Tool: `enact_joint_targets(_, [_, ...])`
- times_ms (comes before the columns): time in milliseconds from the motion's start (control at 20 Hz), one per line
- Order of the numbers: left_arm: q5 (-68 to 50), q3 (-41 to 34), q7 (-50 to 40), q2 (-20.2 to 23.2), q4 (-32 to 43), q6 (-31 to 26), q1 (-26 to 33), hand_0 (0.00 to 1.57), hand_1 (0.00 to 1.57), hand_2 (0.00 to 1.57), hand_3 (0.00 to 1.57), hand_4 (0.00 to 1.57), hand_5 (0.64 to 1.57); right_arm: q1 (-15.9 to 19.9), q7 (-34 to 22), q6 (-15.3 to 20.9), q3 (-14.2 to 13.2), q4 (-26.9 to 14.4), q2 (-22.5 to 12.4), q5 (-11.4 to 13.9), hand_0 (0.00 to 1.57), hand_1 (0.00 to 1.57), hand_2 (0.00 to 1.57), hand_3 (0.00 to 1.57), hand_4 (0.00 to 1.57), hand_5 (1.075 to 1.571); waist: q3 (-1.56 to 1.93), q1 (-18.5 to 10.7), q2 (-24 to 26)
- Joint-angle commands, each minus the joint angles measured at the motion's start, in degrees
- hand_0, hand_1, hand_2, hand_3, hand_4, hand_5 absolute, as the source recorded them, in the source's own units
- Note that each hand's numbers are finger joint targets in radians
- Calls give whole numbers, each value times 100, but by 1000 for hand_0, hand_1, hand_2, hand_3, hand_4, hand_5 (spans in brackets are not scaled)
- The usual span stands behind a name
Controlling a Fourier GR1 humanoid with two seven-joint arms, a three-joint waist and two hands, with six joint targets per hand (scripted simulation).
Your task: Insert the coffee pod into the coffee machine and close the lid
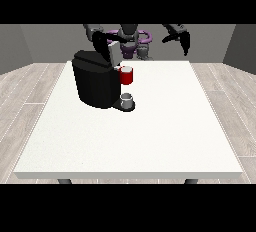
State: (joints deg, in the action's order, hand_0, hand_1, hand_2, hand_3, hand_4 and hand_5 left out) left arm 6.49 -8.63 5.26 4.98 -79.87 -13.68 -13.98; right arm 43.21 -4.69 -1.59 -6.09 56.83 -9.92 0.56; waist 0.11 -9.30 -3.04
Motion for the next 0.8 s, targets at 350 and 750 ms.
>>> enact_joint_targets(350, [168,329,42,-102,-48,0,-84,0,0,0,0,330,1571,773,-251,363,296,169,251,367,0,0,0,0,0,1571,-11,-511,-280])
enact_joint_targets(750, [73,385,113,-61,46,-199,-334,0,0,0,0,365,1571,1271,-840,393,500,541,-75,778,0,0,0,0,219,1571,-17,-944,-430])
